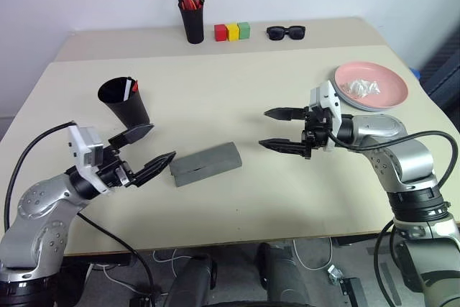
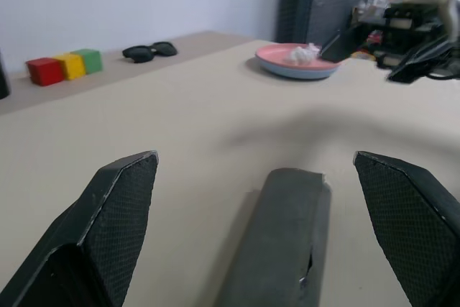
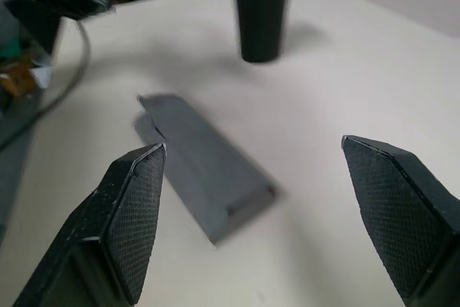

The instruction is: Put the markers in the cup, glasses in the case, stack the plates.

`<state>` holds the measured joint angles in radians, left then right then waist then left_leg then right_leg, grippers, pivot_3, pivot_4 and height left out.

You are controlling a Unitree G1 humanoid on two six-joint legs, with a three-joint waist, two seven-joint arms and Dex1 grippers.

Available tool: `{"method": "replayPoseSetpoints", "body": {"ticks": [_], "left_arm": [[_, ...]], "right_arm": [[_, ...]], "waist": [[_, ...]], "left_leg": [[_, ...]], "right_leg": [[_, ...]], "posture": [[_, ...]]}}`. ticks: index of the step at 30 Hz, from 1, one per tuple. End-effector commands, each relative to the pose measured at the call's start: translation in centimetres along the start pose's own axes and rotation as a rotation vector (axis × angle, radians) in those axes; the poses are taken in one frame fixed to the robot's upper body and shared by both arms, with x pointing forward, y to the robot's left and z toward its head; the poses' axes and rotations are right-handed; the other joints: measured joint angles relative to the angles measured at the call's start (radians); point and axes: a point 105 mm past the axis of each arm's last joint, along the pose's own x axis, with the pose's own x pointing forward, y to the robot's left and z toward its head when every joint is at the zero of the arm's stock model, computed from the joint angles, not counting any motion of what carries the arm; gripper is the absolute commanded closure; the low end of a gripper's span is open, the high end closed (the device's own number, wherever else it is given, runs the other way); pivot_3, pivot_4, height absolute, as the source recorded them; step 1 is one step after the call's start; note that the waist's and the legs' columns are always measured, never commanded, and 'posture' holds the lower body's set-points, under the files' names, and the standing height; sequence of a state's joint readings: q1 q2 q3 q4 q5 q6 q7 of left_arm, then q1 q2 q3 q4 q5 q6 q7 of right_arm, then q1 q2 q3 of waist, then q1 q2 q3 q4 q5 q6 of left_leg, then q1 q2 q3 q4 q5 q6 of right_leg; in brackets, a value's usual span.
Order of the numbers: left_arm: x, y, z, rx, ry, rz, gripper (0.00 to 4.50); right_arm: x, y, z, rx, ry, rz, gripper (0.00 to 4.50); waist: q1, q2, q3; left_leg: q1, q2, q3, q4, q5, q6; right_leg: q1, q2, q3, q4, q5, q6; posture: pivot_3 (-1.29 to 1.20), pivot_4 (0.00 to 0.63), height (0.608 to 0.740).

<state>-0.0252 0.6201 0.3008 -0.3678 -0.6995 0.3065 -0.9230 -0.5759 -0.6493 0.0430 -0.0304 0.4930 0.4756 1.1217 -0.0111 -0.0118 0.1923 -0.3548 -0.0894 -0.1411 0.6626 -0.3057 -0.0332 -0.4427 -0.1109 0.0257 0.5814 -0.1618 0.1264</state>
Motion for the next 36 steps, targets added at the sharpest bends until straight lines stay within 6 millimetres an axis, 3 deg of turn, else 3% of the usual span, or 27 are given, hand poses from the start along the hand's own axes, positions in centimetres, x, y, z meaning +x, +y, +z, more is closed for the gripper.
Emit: {"method": "replayPoseSetpoints", "body": {"ticks": [1, 13, 24, 29, 36], "left_arm": [[0.1, 0.0, 0.6, 0.027, -0.003, -0.04, 0.0], [1.4, -0.2, -0.4, -0.006, -0.014, -0.084, 0.0], [0.0, 1.5, 0.8, 0.05, -0.013, -0.023, 0.0], [0.4, 1.0, 0.7, 0.037, -0.012, -0.043, 0.0], [2.2, 1.0, 0.9, 0.049, -0.017, -0.093, 0.0]], "right_arm": [[-0.5, -0.3, 1.7, -0.079, -0.037, -0.046, 0.51], [-0.5, 0.1, 2.5, -0.083, -0.014, -0.084, 0.51], [1.3, -0.1, 2.8, -0.08, -0.085, -0.078, 0.51], [0.5, 0.1, 2.0, -0.08, -0.065, -0.078, 0.51], [-0.6, -1.5, 2.0, -0.126, -0.039, -0.122, 0.51]], "waist": [[-0.005, 0.0, 0.0], [0.0, 0.0, 0.0], [-0.002, 0.0, 0.0], [0.001, 0.0, 0.0], [-0.001, 0.0, 0.0]], "left_leg": [[0.0, 0.0, 0.0, 0.0, 0.0, 0.0], [-0.001, 0.001, 0.0, 0.0, 0.0, 0.0], [0.0, 0.001, 0.0, 0.0, 0.0, 0.0], [-0.001, 0.001, 0.0, 0.0, 0.0, 0.0], [0.0, 0.0, 0.0, 0.0, 0.0, 0.0]], "right_leg": [[0.0, 0.0, 0.0, 0.0, 0.0, 0.0], [0.0, 0.001, 0.0, 0.0, 0.0, 0.0], [0.0, 0.001, 0.0, 0.0, 0.0, 0.0], [0.0, 0.001, 0.0, -0.001, 0.0, 0.0], [0.0, 0.001, 0.0, 0.0, 0.0, 0.0]], "posture": [[0.0, 0.15, 0.74], [0.0, 0.15, 0.74], [0.0, 0.15, 0.74], [0.0, 0.15, 0.74], [0.0, 0.15, 0.74]]}}
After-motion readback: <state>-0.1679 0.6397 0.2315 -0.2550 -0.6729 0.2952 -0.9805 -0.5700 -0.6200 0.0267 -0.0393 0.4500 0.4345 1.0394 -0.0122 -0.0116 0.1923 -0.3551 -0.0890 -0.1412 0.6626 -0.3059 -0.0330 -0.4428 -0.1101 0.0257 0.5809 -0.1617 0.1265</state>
